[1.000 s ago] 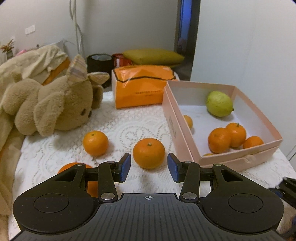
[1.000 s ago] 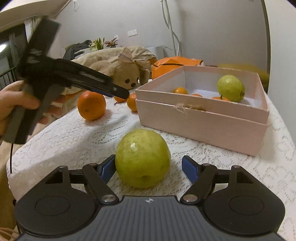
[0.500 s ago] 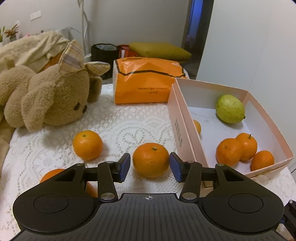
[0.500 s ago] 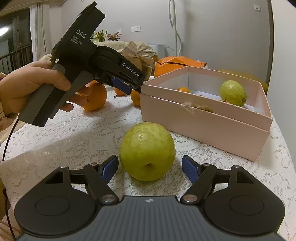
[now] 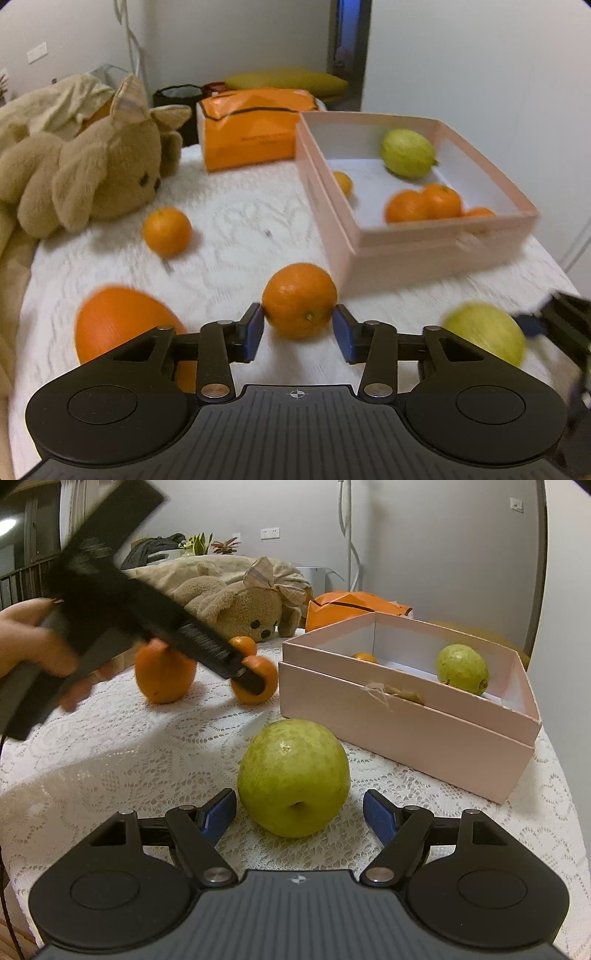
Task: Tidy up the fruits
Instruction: 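Grasp a mandarin with the left tool while the right tool holds the guava, then hold the mandarin in the left tool and the guava in the right tool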
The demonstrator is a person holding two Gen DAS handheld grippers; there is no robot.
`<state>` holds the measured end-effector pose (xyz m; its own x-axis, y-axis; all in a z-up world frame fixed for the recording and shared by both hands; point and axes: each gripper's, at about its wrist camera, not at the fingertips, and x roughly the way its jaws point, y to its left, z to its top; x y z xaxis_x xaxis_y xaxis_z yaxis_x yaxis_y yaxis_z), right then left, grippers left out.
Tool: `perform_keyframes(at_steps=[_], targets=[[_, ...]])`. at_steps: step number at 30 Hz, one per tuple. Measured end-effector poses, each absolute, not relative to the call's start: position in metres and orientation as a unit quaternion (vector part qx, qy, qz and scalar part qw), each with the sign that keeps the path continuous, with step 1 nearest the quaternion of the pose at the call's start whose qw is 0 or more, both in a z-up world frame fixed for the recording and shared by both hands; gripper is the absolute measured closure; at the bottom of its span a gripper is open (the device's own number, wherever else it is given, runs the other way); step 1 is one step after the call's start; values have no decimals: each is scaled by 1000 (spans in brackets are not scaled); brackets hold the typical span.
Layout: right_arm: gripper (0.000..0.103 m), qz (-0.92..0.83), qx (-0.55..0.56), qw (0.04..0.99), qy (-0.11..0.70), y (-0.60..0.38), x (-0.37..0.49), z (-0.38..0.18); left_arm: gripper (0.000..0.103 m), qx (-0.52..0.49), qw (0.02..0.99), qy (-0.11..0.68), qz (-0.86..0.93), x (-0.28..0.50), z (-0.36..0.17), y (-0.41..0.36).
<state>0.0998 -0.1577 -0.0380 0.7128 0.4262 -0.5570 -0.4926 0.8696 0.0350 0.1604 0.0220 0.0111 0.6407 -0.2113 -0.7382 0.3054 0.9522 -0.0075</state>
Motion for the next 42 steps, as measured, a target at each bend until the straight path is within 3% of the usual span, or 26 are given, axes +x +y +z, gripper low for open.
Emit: perform_keyframes(at_steps=[10,17,21,29,38,42], targets=[[26,245,-65,924,286,-155,100,-38,60,-20,904,376,-201,122,31,27],[26,242,-67,925,285,-153,99,-38,60,26,910,379,-168,130,25,14],[26,242,-68,925,285,-153,99,-37,50,57,907,388,-152,129,16,10],[26,241,-68,925,285,-153,98,-37,50,0,898,407,-166,144,8,13],[25,240,-68,925,286,-152,98,-37,54,1,898,403,-180,148,-3,-3],[19,236,-66,925,292,-153,100,-37,54,1,896,403,-184,135,1,5]])
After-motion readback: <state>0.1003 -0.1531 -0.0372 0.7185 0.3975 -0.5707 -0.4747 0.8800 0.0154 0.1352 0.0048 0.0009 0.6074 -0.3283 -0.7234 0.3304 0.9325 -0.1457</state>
